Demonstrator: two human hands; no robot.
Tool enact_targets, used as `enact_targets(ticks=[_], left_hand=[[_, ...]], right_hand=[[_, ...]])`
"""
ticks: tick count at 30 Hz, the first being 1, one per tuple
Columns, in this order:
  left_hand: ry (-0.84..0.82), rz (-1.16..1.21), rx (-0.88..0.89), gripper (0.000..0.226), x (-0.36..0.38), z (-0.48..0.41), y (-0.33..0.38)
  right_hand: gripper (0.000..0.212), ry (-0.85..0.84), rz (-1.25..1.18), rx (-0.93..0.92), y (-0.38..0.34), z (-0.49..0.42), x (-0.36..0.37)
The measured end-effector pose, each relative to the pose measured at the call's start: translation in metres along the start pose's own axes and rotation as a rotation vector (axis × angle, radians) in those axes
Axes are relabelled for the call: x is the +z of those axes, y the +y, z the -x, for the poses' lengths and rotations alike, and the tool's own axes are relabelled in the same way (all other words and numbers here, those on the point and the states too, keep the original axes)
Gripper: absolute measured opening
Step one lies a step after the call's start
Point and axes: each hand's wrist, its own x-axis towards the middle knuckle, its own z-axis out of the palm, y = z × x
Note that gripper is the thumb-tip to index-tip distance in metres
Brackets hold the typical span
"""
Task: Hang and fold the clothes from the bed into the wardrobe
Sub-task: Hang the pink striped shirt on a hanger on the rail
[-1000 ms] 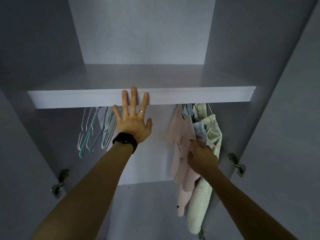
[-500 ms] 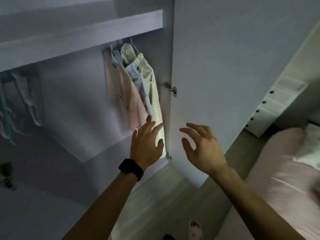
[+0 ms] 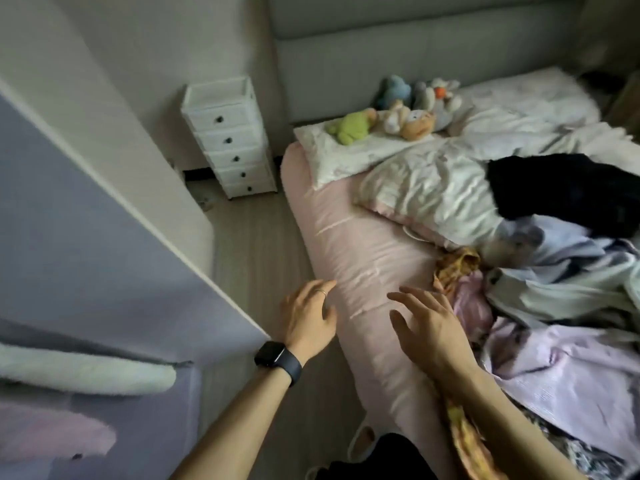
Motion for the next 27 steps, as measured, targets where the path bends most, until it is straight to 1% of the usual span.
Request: enact_targets(ticks=[1, 5, 9, 13, 15, 17, 21, 25, 27], left_hand=[[-0.055, 0.002, 0.049, 0.048, 0.015, -0.018, 0.020], [-0.223, -0.027, 0.193, 0.050, 0.066, -0.071, 0.080], [-0.352, -0.127, 0.319, 0.052, 0.117, -0.110, 0.122], [-0.464, -0.188, 0.420, 0.053, 0.156, -0.132, 0.153], [-0.505, -0.216, 0.471, 0.052, 0.173, -0.140, 0.163], [-0.565, -0.253, 0.519, 0.051, 0.196, -0.150, 0.175], [-0.699, -0.365, 0.588, 0.054, 0.249, -0.170, 0.179], [-0.829, -0.541, 0.663, 0.060, 0.310, -0.184, 0.163], [-0.861, -0.621, 0.718, 0.066, 0.344, -0.189, 0.148]], right_hand=[[0.032, 0.030, -0.005, 0.088, 0.025, 0.003, -0.009], [0.028, 0.125, -0.009, 0.317, 0.099, 0.022, -0.031], [0.032, 0.109, -0.017, 0.555, 0.156, 0.040, -0.040], [0.030, 0.158, -0.041, 0.687, 0.190, 0.057, -0.047], [0.033, 0.188, -0.044, 0.766, 0.201, 0.066, -0.045], [0.042, 0.159, -0.074, 0.890, 0.216, 0.074, -0.041], [0.064, 0.022, -0.120, 1.078, 0.243, 0.084, -0.017], [0.101, -0.175, -0.120, 1.121, 0.260, 0.083, 0.027], [0.109, -0.222, -0.083, 1.112, 0.270, 0.085, 0.053]])
